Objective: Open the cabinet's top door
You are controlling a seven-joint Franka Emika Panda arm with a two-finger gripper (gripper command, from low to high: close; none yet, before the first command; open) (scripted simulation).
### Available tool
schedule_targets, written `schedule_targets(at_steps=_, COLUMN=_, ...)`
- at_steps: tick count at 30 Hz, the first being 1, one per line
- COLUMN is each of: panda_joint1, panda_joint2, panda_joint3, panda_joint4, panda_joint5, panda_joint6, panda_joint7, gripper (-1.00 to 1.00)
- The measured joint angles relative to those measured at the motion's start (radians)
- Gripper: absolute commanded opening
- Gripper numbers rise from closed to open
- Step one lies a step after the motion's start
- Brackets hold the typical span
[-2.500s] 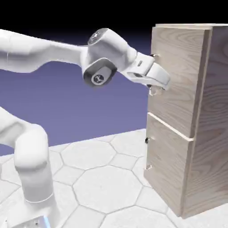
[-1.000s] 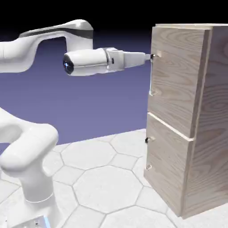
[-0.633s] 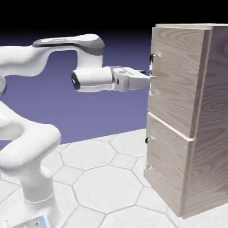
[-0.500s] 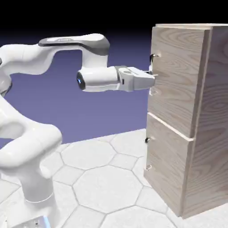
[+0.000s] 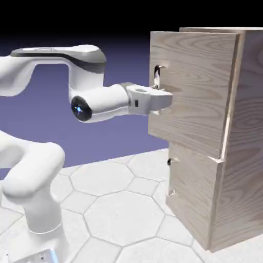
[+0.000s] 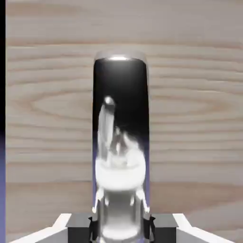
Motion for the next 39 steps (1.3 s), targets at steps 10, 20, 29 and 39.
schedule_targets(at_steps=10, panda_joint1=-0.002, panda_joint2=0.103, panda_joint3=-0.362, panda_joint4=0.048, panda_joint5=-0.385, panda_joint6=-0.387, panda_joint7=-0.022, gripper=-1.0)
schedule_targets(at_steps=20, panda_joint1=0.1, panda_joint2=0.401, panda_joint3=-0.7, panda_joint4=0.298, panda_joint5=-0.686, panda_joint6=-0.82, panda_joint7=-0.114, gripper=-1.0)
schedule_targets(at_steps=29, panda_joint1=0.259, panda_joint2=0.722, panda_joint3=-0.944, panda_joint4=0.603, panda_joint5=-0.806, panda_joint6=-1.208, panda_joint7=-0.231, gripper=-1.0)
schedule_targets(at_steps=39, panda_joint1=0.312, panda_joint2=1.085, panda_joint3=-1.092, panda_joint4=0.908, panda_joint5=-0.818, panda_joint6=-1.597, panda_joint7=-0.409, gripper=-1.0)
